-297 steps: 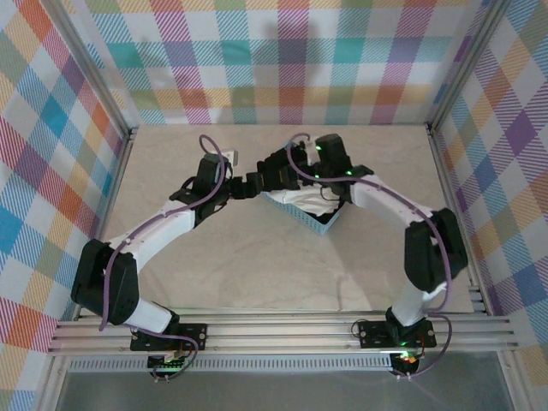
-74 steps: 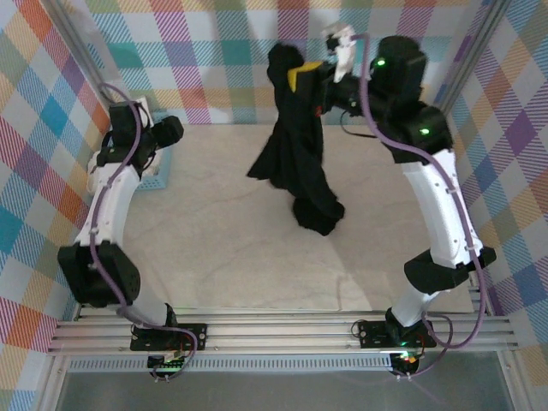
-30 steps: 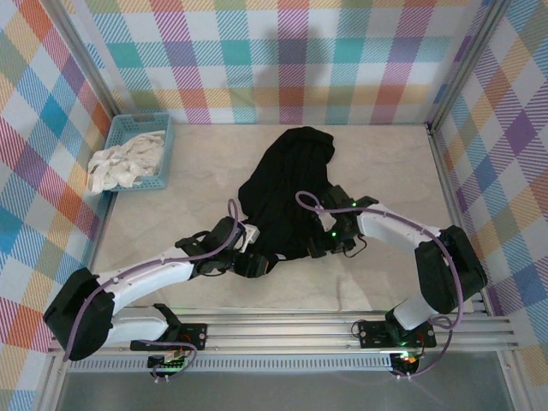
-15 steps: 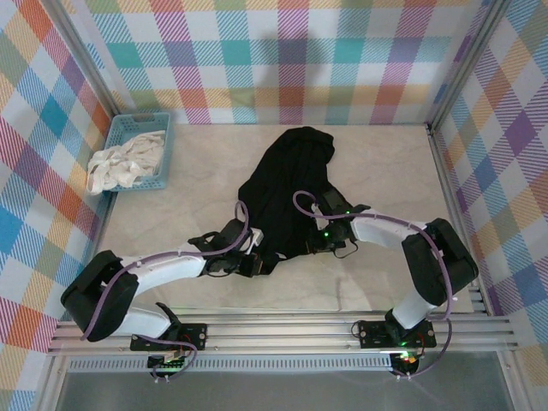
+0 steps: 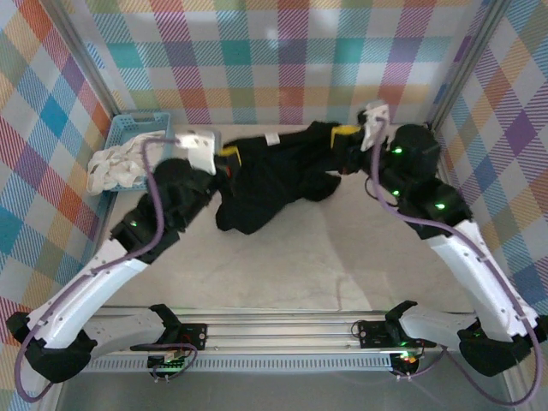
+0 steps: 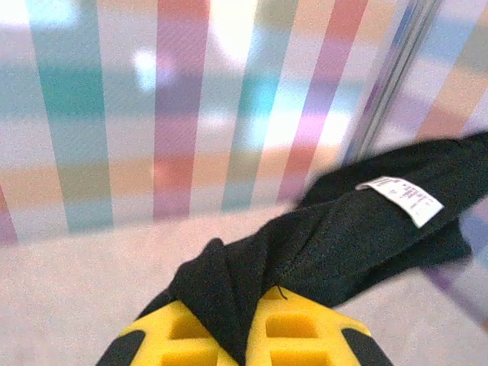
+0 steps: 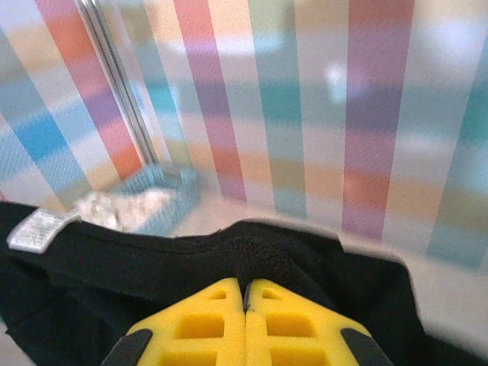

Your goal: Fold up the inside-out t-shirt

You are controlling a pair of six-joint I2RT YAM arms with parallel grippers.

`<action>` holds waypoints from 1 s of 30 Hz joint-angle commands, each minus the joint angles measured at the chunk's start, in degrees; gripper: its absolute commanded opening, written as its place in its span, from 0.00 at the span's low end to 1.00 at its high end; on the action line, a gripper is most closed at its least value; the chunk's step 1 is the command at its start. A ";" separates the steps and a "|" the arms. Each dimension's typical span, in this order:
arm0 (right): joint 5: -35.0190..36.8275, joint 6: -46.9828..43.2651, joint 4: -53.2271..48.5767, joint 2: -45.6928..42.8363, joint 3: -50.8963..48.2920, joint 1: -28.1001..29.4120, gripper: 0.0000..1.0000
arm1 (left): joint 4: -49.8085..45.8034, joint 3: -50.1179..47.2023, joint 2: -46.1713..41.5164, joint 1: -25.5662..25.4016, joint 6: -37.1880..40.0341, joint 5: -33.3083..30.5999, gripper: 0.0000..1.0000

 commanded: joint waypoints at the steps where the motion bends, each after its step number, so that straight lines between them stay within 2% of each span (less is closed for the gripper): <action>1: 1.51 -5.06 -0.71 0.68 7.08 -0.13 0.00 | -6.15 11.61 2.62 -0.51 7.38 -2.59 0.00; 6: -1.69 -6.34 -2.28 -0.11 16.76 -0.08 0.00 | -9.11 23.45 3.94 -0.51 12.13 -2.46 0.00; 11: -2.47 -7.62 -2.71 -0.98 20.54 -0.11 0.00 | -14.36 32.70 7.34 -0.47 14.82 -4.47 0.00; 14: -0.59 -9.58 -1.84 -1.26 20.55 -0.13 0.00 | -13.31 33.31 8.06 -0.49 17.87 -6.66 0.00; 17: 1.56 -12.64 -1.11 -0.76 21.17 -0.13 0.00 | -11.96 34.88 8.89 -0.52 19.91 -5.55 0.00; 20: 3.33 -14.58 -1.46 2.13 23.91 -0.13 0.00 | -13.62 41.37 13.95 -0.29 21.32 -5.24 0.00; 23: 5.44 -16.18 -2.11 6.64 25.73 -0.11 0.00 | -16.53 45.55 21.23 3.10 19.85 -5.96 0.00; 27: 8.43 -17.30 -3.20 12.67 28.63 -2.62 0.00 | -19.98 50.37 29.57 12.64 13.18 -3.45 0.00; 30: 7.54 -16.98 -5.34 13.80 31.93 -3.12 0.00 | -25.25 57.22 31.67 14.22 11.21 0.44 0.00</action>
